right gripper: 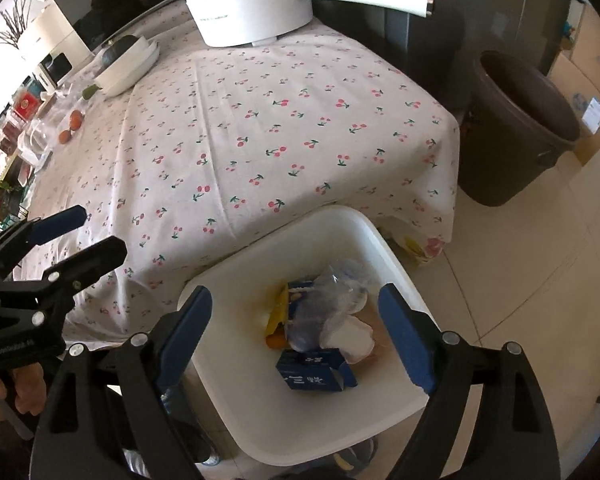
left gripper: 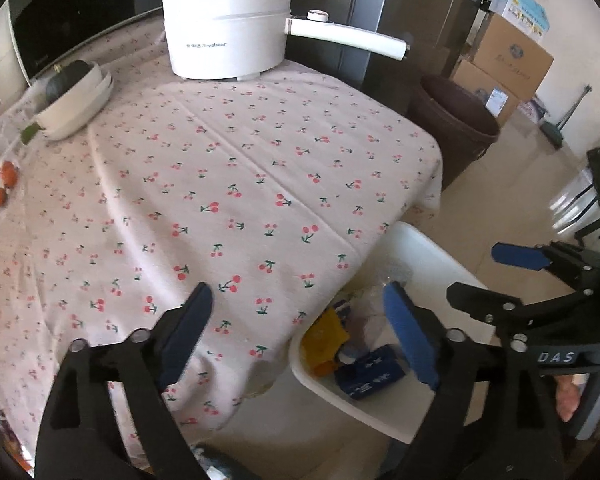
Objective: Collect trash
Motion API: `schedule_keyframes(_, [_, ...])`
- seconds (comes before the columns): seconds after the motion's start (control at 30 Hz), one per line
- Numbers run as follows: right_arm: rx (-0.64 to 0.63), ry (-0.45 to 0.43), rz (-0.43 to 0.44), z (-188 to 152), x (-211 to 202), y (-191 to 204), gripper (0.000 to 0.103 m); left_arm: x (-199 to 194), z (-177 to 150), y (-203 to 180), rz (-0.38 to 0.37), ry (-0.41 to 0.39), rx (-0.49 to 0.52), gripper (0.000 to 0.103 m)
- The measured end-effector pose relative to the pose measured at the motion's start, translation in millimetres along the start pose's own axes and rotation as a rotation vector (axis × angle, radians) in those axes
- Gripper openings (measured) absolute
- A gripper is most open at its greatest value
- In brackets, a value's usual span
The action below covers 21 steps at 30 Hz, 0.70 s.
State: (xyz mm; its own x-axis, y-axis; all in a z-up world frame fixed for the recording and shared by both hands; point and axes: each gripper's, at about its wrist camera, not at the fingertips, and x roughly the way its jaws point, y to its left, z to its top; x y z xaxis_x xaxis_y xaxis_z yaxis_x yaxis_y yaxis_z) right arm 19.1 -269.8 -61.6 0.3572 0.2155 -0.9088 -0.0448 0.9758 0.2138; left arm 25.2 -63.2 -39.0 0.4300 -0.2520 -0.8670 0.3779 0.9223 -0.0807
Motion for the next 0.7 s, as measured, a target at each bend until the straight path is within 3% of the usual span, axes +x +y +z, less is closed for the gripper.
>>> schedule_keyframes(0.13, [-0.014, -0.003, -0.001, -1.7, -3.0, 2.7, 0.083, -2.5, -0.9, -2.5, 0.042, -0.003, 0.025, 0.094])
schedule_keyframes(0.5, [-0.047, -0.093, -0.014, -3.5, -27.1, 16.7, 0.086, -23.5, -3.6, 8.8, 0.184, -0.068, 0.0, 0.096])
schedule_keyframes(0.7, [-0.052, -0.136, -0.075, -17.7, -37.2, 27.7, 0.087, -37.4, -11.4, 14.6, 0.225, -0.099, -0.026, 0.096])
